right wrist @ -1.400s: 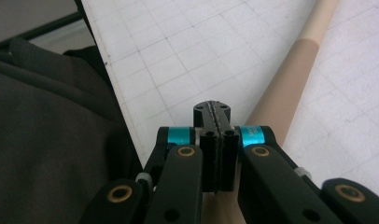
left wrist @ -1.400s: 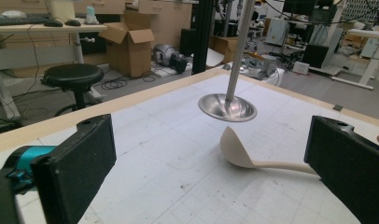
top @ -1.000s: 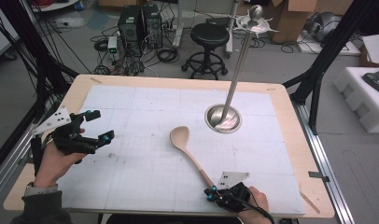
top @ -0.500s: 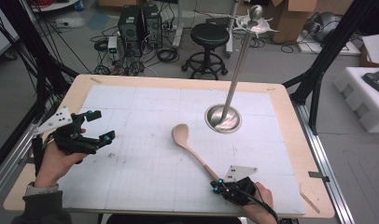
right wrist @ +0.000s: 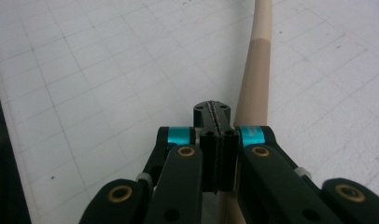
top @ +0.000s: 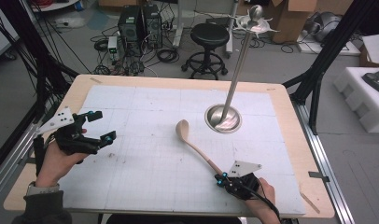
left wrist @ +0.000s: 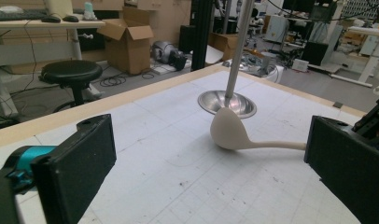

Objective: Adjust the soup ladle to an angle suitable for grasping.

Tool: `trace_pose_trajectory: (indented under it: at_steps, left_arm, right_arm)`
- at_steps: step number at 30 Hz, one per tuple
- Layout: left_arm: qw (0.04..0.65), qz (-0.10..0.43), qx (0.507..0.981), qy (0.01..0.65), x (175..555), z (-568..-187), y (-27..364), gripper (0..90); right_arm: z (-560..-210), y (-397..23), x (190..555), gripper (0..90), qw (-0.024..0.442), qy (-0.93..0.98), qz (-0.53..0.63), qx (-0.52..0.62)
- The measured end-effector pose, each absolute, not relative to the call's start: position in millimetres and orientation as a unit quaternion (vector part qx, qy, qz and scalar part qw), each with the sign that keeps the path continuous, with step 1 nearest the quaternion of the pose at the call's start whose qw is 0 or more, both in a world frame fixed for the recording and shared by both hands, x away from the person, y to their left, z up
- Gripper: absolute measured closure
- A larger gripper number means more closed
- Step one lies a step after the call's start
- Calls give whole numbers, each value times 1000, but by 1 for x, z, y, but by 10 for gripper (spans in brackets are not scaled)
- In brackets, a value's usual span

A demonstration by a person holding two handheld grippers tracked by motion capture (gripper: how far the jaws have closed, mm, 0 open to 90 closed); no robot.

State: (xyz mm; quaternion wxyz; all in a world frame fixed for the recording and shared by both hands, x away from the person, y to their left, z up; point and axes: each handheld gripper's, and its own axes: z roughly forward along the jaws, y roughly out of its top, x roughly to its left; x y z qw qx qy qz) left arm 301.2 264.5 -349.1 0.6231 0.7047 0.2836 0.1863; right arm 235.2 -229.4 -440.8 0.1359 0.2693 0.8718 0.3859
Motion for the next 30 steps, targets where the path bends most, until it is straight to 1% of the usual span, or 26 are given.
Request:
trace_pose_trajectory:
  at_steps: [5, 9, 11, 14, 16, 19, 24, 26, 30]
  left_arm:
    - [622, 186, 705, 284, 301, -349, 264, 26]
    - [623, 186, 705, 285, 301, -350, 264, 26]
    - [623, 186, 705, 285, 302, -350, 264, 26]
    - [625, 186, 703, 286, 301, -349, 265, 26]
    - [625, 186, 703, 285, 301, -349, 265, 26]
    - [625, 187, 702, 286, 302, -349, 265, 26]
    - [627, 186, 701, 286, 302, -349, 265, 26]
    - [626, 186, 701, 287, 302, -349, 266, 26]
    - [628, 186, 699, 287, 302, -349, 267, 26]
  right_arm:
    - [-441, -229, 235, 900, 137, 872, 387, 268]
    - [-441, -226, 233, 900, 119, 875, 382, 273]
    - [-443, -223, 233, 900, 122, 881, 372, 266]
    - [-441, -222, 233, 900, 118, 876, 385, 265]
    - [-436, -223, 234, 900, 104, 867, 406, 268]
    - [-426, -218, 238, 900, 101, 857, 432, 262]
    - [-409, -199, 265, 900, 104, 849, 445, 267]
    - [-408, -191, 280, 900, 95, 848, 446, 271]
    - [-411, -173, 308, 900, 103, 856, 431, 266]
